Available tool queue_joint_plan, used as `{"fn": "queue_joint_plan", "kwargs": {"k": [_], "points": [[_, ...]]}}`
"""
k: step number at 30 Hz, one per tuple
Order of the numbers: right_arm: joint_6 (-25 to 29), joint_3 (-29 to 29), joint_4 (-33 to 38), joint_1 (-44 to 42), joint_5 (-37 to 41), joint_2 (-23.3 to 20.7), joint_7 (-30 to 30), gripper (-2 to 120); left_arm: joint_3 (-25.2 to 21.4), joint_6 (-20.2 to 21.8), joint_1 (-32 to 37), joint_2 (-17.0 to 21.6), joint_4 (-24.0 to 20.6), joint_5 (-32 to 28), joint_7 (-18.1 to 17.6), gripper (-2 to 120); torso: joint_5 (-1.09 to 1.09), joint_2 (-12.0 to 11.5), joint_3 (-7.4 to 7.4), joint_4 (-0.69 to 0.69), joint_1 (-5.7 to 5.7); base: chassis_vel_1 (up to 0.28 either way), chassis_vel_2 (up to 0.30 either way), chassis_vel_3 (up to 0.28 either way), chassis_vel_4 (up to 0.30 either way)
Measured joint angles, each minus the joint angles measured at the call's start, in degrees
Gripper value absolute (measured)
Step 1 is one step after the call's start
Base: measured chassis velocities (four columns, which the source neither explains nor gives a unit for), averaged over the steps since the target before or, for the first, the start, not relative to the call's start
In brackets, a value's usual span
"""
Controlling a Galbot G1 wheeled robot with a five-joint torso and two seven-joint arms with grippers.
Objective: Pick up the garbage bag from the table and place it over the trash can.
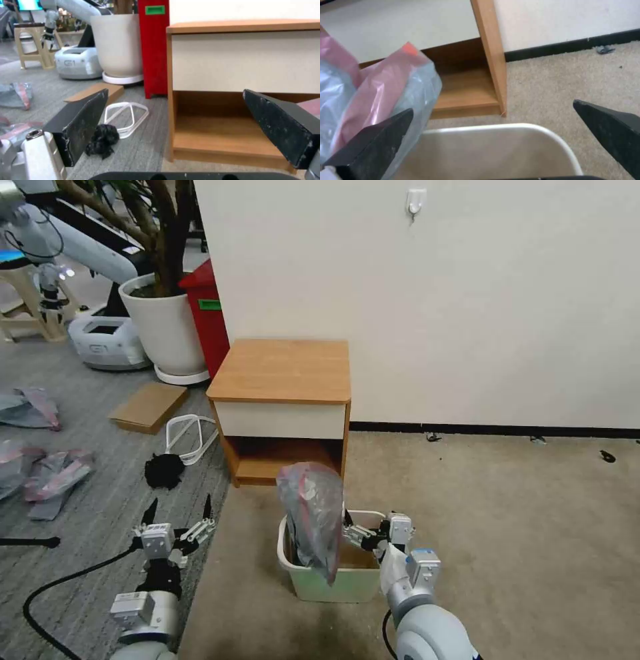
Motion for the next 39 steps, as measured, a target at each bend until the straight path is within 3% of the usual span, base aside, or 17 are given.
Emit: {"fn": "queue_joint_plan", "kwargs": {"k": [4, 8, 11, 12, 16, 17, 20, 25, 29, 31, 33, 34, 36, 37, 38, 39], "points": [[0.0, 0.7, 0.0, 0.1, 0.0, 0.0, 0.0, 114, 0.0, 0.0, 0.2, 0.0, -0.9, -0.1, 0.2, 100, 0.0, 0.0, 0.0, 0.0, 0.0, 0.0, 0.0, 0.0, 0.0], [0.1, 2.8, -0.2, 0.7, -0.2, -0.9, 0.1, 113, -0.2, 1.0, 0.8, 0.8, -4.9, -1.8, 2.7, 100, 0.0, 0.0, 0.0, 0.0, 0.0, 0.0, 0.0, 0.0, 0.0], [0.1, 4.3, -0.4, 1.3, -0.3, -1.7, 0.1, 107, 0.0, 1.8, 1.8, 1.9, -8.2, -7.3, 7.8, 100, 0.01, 0.0, 0.0, 0.0, 0.0, 0.0, 0.0, 0.0, 0.0], [0.1, 4.3, -0.4, 1.3, -0.3, -1.7, 0.1, 107, 0.0, 1.8, 1.8, 1.9, -8.2, -7.3, 7.8, 100, 0.01, 0.0, 0.0, 0.0, 0.0, 0.0, 0.0, 0.0, 0.0], [0.1, 4.9, -0.3, 1.5, -0.2, -1.7, 0.2, 101, 1.6, 5.0, 2.0, 4.2, -12.4, -18.8, 18.4, 100, 0.01, 0.0, 0.0, 0.0, 0.0, 0.0, 0.0, 0.0, 0.0], [0.1, 4.9, -0.3, 1.5, -0.2, -1.7, 0.2, 101, 1.6, 5.0, 2.0, 4.2, -12.4, -18.8, 18.4, 100, 0.01, 0.0, 0.0, 0.0, 0.0, 0.0, 0.0, 0.0, 0.0], [0.1, 5.4, 0.3, 1.2, -0.1, -1.5, 0.4, 100, 6.4, 10.1, 0.1, 7.0, -13.8, -28.3, 21.8, 100, 0.01, 0.0, 0.0, 0.0, 0.0, 0.0, 0.0, 0.0, 0.0], [0.1, 6.2, 1.4, 0.3, 0.0, -1.7, 0.4, 100, 12.3, 13.6, -3.0, 9.1, -12.0, -32.8, 22.1, 100, 0.01, 0.0, 0.0, 0.0, 0.0, 0.0, 0.0, 0.0, 0.0], [0.1, 7.2, 2.3, -0.9, 0.0, -1.6, 0.5, 100, 17.1, 15.2, -6.5, 10.0, -7.4, -33.9, 19.5, 100, 0.0, 0.0, 0.0, 0.0, 0.0, 0.0, 0.0, 0.0, 0.0], [0.1, 7.7, 2.7, -1.8, 0.0, -1.5, 0.5, 100, 20.3, 15.9, -8.6, 10.1, -4.8, -33.1, 14.8, 100, 0.0, 0.0, 0.0, 0.0, 0.0, 0.0, 0.0, 0.0, 0.0], [0.2, 8.4, 3.0, -2.9, -0.1, -1.1, 0.5, 100, 25.3, 17.1, -11.4, 10.0, -2.2, -32.0, 6.6, 100, 0.01, 0.0, 0.0, 0.0, 0.0, 0.0, 0.0, 0.0, 0.0], [0.2, 8.4, 3.0, -2.9, -0.1, -1.1, 0.5, 100, 25.3, 17.1, -11.4, 10.0, -2.2, -32.0, 6.6, 100, 0.01, 0.0, 0.0, 0.0, 0.0, 0.0, 0.0, 0.0, 0.0], [0.4, 9.0, 3.1, -3.5, -0.2, -0.8, 0.5, 100, 29.1, 17.6, -13.3, 9.6, -0.9, -31.9, 1.3, 100, 0.01, 0.0, 0.0, -0.01, 0.0, 0.0, 0.0, 0.0, 0.0], [0.5, 9.1, 3.1, -3.6, -0.2, -0.8, 0.5, 100, 29.7, 17.7, -13.5, 9.5, -0.8, -31.9, 0.6, 100, 0.0, 0.0, 0.0, -0.01, 0.0, 0.0, 0.0, 0.0, 0.0], [0.6, 9.5, 3.2, -4.0, -0.2, -0.7, 0.4, 100, 32.4, 18.5, -14.3, 8.8, -1.0, -32.1, -3.0, 100, 0.01, 0.0, 0.0, -0.01, 0.0, 0.0, 0.0, 0.0, 0.0], [0.6, 9.5, 3.2, -4.0, -0.2, -0.7, 0.4, 100, 32.4, 18.5, -14.3, 8.8, -1.0, -32.1, -3.0, 100, 0.01, 0.0, 0.0, -0.01, 0.0, 0.0, 0.0, 0.0, 0.0]]}}
